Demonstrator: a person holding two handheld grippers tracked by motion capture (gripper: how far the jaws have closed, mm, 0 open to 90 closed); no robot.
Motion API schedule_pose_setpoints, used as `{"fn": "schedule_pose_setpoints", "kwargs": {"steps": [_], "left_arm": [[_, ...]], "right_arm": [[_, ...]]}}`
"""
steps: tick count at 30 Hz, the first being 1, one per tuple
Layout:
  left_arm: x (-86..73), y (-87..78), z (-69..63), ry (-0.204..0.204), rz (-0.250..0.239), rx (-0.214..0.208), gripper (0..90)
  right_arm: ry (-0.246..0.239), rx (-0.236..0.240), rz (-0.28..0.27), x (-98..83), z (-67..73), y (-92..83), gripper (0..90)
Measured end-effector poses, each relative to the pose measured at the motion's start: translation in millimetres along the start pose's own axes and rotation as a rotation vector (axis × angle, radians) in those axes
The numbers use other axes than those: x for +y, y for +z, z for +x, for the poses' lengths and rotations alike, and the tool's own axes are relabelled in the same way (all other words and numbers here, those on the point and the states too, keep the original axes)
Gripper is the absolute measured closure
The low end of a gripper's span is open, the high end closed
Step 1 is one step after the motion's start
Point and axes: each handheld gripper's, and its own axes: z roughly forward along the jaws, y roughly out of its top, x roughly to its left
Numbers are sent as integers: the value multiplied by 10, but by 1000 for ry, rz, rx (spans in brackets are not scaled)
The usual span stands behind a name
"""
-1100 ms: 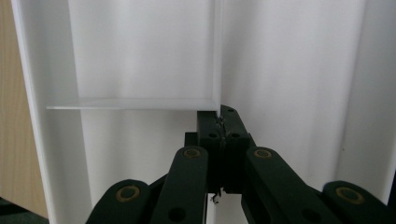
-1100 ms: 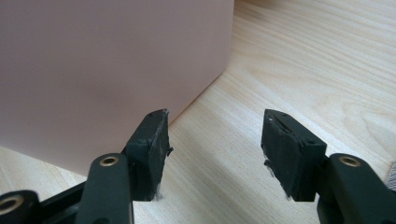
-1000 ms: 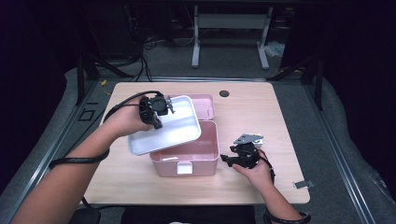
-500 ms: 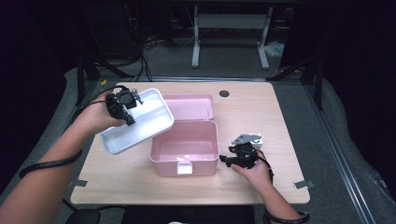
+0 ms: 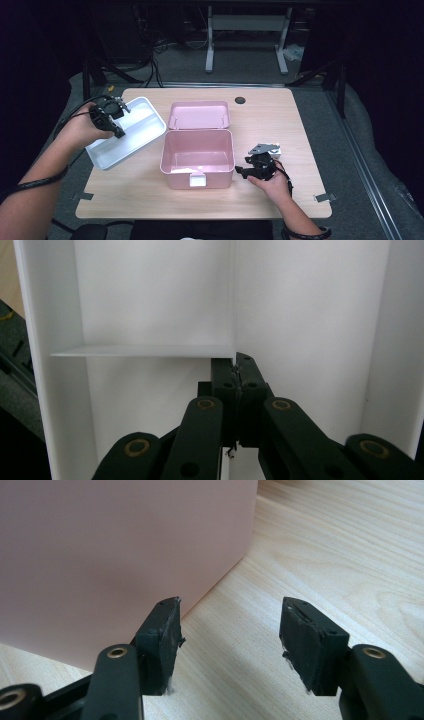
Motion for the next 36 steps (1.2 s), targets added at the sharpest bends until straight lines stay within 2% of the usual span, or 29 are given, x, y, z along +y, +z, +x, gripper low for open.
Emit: {"fn": "schedule_pose_setpoints", "kwargs": {"steps": [5, 10, 15, 18, 25, 32, 36], "left_arm": [[-90, 50, 43, -51, -11, -12, 893], [-166, 142, 91, -184, -42, -29, 893], [-226, 259, 155, -253, -47, -45, 893], [-254, 317, 167, -270, -34, -50, 893], [-337, 440, 170, -279, -12, -58, 893], [-492, 666, 151, -318, -30, -88, 893], [-566, 804, 142, -333, -10, -86, 893]], "right_arm": [[2, 3, 2, 0, 3, 5, 416], [0, 0, 11, -1, 4, 12, 415], [4, 0, 10, -3, 0, 12, 414], [4, -1, 10, -5, -7, 10, 414], [3, 2, 10, -3, -7, 11, 413], [5, 1, 10, -5, -7, 10, 412], [3, 1, 15, -6, -6, 19, 411]]}}
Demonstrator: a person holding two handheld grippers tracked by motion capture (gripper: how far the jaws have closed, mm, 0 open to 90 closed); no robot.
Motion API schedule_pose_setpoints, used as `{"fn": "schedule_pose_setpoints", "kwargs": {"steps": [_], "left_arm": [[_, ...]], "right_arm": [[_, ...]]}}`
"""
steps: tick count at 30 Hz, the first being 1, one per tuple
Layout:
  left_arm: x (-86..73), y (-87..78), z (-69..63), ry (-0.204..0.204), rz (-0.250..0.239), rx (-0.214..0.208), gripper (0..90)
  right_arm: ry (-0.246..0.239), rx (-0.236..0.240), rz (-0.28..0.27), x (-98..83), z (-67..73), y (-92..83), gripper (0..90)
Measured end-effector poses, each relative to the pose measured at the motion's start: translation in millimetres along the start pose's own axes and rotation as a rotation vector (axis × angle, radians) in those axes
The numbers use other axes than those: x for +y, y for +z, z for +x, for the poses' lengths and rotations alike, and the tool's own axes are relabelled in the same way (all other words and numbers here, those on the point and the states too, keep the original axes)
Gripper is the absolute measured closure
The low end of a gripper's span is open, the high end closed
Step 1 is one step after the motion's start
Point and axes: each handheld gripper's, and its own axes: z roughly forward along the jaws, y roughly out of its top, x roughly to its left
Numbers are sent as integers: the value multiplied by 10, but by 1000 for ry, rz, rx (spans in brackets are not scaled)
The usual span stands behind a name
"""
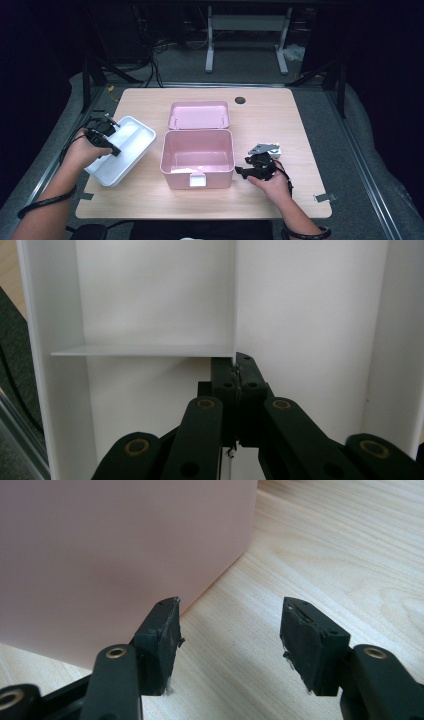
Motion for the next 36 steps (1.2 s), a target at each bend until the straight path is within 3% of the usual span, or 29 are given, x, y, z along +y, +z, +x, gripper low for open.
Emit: {"fn": "schedule_pose_setpoints", "kwargs": {"steps": [6, 17, 36], "left_arm": [[-49, 135, 20, -26, 6, -1, 893], [-37, 334, -38, -6, 31, -8, 893], [-142, 562, -26, -25, 61, -33, 893]], "right_arm": [[0, 3, 2, 1, 5, 10, 410], [2, 4, 1, 2, 5, 3, 409], [2, 3, 2, 3, 7, 9, 407]]}}
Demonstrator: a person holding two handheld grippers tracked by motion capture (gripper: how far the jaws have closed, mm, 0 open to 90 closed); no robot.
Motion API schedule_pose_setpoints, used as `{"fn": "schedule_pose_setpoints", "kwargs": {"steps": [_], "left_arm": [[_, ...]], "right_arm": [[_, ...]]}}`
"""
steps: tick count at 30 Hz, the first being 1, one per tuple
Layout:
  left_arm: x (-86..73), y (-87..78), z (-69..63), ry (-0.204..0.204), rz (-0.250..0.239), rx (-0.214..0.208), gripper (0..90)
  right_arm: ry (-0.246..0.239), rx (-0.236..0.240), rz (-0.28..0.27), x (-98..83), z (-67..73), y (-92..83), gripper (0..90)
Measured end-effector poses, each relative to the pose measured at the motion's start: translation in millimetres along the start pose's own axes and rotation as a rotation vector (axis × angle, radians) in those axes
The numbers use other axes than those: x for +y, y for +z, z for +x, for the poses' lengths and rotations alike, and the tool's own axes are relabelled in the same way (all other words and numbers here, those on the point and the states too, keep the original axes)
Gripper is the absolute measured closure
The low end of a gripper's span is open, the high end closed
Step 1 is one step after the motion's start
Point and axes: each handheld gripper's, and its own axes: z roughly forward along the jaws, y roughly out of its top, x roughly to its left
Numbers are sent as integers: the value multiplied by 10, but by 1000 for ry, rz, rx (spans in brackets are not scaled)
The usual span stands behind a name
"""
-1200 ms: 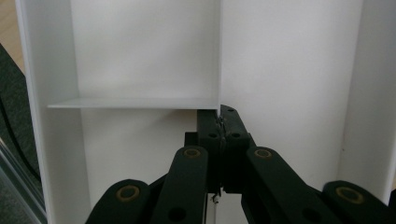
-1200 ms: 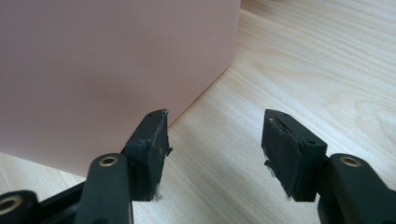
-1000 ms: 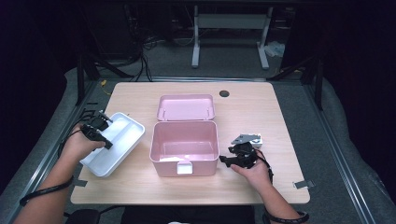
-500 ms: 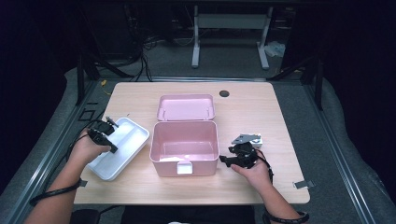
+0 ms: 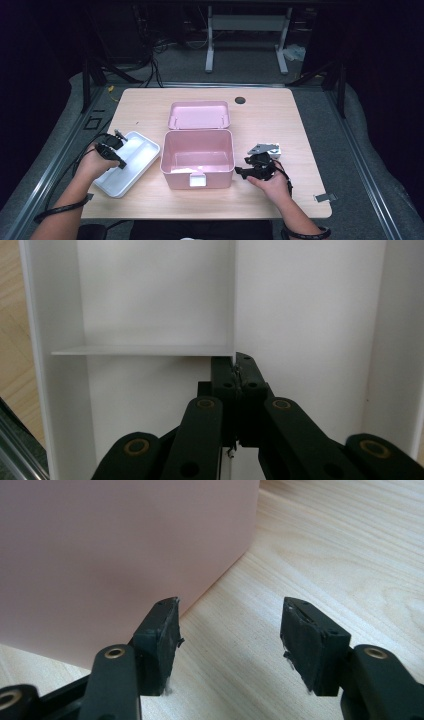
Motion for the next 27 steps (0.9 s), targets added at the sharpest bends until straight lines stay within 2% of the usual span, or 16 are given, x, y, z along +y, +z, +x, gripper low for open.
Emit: {"fn": "schedule_pose_setpoints", "kwargs": {"steps": [6, 10, 18, 21, 27], "left_arm": [[-23, 92, -1, -16, 4, -11, 892], [-29, 159, -7, -10, 14, -12, 889], [-31, 160, -1, -16, 8, -19, 877], [-27, 118, 3, -8, 8, -18, 843], [-33, 15, -9, -20, -17, -7, 714]], "right_arm": [[-2, 0, 2, 1, 0, 2, 406], [-1, 0, 1, -1, -4, 2, 405], [-1, 0, 1, 1, -1, 1, 404], [0, 2, -2, 2, 0, -4, 404], [2, 3, -2, 1, -4, -1, 404]]}}
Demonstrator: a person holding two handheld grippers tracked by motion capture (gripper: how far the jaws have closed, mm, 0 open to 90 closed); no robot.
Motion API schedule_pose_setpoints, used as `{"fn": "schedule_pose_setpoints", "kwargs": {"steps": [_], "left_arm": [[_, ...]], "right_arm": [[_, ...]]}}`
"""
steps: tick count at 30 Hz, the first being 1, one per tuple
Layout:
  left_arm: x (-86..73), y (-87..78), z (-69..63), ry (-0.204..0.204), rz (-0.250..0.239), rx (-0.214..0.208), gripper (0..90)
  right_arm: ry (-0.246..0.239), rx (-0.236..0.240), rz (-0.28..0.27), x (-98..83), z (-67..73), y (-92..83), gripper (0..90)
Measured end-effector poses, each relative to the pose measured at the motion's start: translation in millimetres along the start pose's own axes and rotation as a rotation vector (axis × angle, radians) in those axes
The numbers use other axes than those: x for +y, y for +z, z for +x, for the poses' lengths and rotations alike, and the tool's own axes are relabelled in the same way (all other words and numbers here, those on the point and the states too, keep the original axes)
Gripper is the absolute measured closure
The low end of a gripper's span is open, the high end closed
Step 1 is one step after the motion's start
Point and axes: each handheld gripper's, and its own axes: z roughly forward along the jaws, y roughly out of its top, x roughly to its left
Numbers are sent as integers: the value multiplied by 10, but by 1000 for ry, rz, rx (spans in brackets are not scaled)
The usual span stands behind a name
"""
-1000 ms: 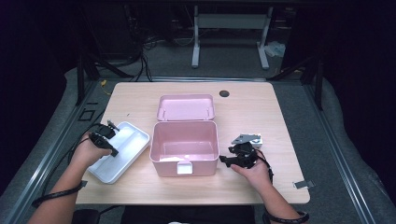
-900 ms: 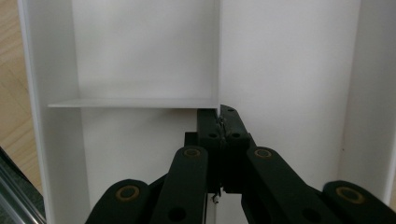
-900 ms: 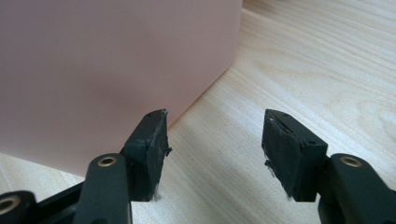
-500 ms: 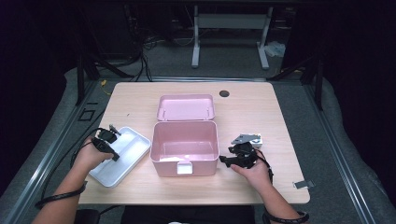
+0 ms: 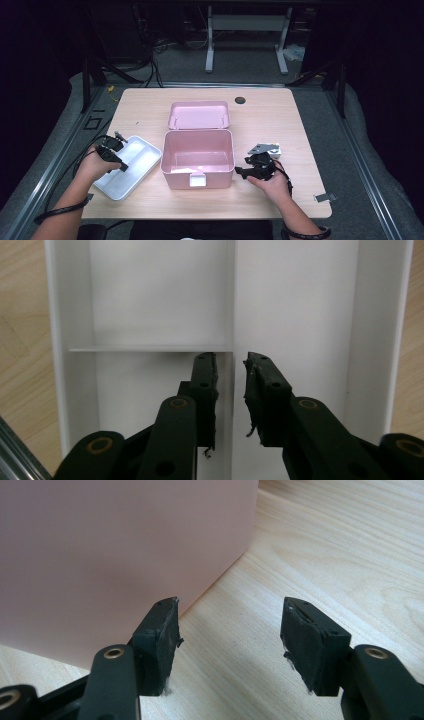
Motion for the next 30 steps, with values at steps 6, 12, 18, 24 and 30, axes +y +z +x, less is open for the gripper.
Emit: {"fn": "schedule_pose_setpoints", "kwargs": {"steps": [6, 12, 18, 24, 30], "left_arm": [[-27, -131, 6, 2, -46, 10, 635], [-17, -269, -49, 33, -77, 34, 621], [43, -373, -160, 75, -98, 27, 616], [115, -414, -296, 112, -140, 19, 603], [152, -338, -491, 158, -215, -7, 608]], "right_arm": [[-3, -4, 4, 0, 2, 4, 403], [-2, -3, 4, 0, 3, 5, 402], [-1, -4, 6, 1, 6, 7, 402], [0, -2, 3, -1, -2, 4, 402], [2, -1, 1, 2, -2, -2, 402]]}}
